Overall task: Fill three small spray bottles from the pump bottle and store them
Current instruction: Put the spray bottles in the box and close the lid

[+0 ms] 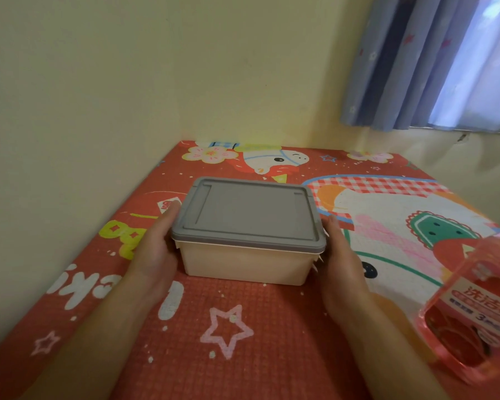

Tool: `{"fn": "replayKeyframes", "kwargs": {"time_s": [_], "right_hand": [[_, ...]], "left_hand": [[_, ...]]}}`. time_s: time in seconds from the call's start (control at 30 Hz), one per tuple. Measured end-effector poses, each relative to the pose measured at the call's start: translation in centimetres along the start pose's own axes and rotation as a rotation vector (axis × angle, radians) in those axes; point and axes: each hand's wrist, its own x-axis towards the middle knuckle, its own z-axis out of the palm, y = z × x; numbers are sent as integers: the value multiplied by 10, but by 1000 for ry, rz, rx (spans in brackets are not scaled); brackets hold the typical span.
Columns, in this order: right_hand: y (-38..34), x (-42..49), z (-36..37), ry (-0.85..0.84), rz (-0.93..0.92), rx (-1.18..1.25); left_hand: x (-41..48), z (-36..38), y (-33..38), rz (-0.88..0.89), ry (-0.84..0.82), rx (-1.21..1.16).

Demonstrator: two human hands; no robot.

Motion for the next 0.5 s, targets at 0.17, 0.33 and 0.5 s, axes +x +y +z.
{"fn": "replayKeyframes", "kwargs": {"time_s": [0.17, 0.33, 0.5], "right_hand": [[4, -4, 0, -10, -58, 56], [2, -4, -2, 8, -115, 115], [6, -5, 2, 19, -155, 71]], "left_hand": [[-5, 0, -2, 118, 17, -58], [-4, 1, -3, 184, 55, -65], [-4, 3, -4, 206, 35, -31]]}}
